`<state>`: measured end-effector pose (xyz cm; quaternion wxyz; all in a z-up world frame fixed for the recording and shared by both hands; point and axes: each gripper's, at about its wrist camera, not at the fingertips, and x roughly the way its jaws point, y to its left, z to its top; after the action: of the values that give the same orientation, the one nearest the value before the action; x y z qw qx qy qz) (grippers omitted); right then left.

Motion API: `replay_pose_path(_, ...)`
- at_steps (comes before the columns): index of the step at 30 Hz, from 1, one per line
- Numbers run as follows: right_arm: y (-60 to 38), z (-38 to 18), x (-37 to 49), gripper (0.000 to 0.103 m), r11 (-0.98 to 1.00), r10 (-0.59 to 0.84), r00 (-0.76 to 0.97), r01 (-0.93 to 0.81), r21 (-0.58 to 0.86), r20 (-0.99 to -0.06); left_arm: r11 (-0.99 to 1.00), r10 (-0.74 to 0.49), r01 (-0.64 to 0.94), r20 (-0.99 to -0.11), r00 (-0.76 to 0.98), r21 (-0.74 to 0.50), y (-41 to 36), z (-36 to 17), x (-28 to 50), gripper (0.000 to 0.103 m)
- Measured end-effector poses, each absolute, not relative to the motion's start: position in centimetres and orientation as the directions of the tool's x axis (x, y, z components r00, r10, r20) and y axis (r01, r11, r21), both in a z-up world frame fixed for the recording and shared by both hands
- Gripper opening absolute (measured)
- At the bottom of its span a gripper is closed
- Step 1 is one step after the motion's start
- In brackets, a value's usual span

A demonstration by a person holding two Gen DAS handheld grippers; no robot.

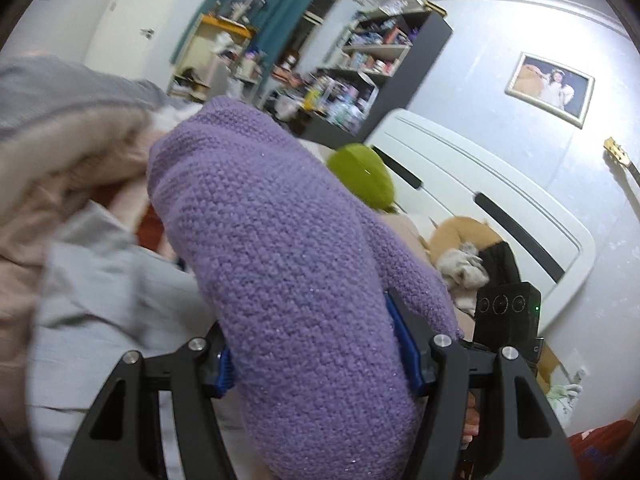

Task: Fold large clothes
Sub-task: 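Lift the bundled cardigan with both grippers and carry it toward the duvet, then lower the bundled cardigan onto the grey duvet and open both grippers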

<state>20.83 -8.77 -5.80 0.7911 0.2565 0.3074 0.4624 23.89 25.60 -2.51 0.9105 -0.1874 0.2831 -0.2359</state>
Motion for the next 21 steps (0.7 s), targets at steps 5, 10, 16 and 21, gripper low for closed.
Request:
replay_pose_path(5,-0.2,-5.5,21.9,0.04,0.419,0.907,0.321,-0.621,0.663,-0.272,0.865,-0.452,0.241,-0.474,0.756,-0.44,32.2,-2.5,23.1,0.061)
replay_pose_path(10,6.6,-8.4,22.3,0.039,0.44,0.896,0.258,-0.619,0.65,-0.361,0.901,-0.373,0.137,-0.572,0.73,-0.412,37.3,-6.3,23.3,0.061)
replay_pose_path(16,10.1,-13.0,22.3,0.04,0.487,0.86,0.197,-0.594,0.641,-0.471,0.905,-0.341,0.031,-0.679,0.65,-0.424,40.5,-13.1,24.3,0.072)
replay_pose_path(21,11.8,-13.8,22.5,0.042,0.484,0.851,0.166,-0.613,0.624,-0.498,0.9,-0.295,-0.058,-0.7,0.651,-0.433,42.2,-15.0,23.5,0.084)
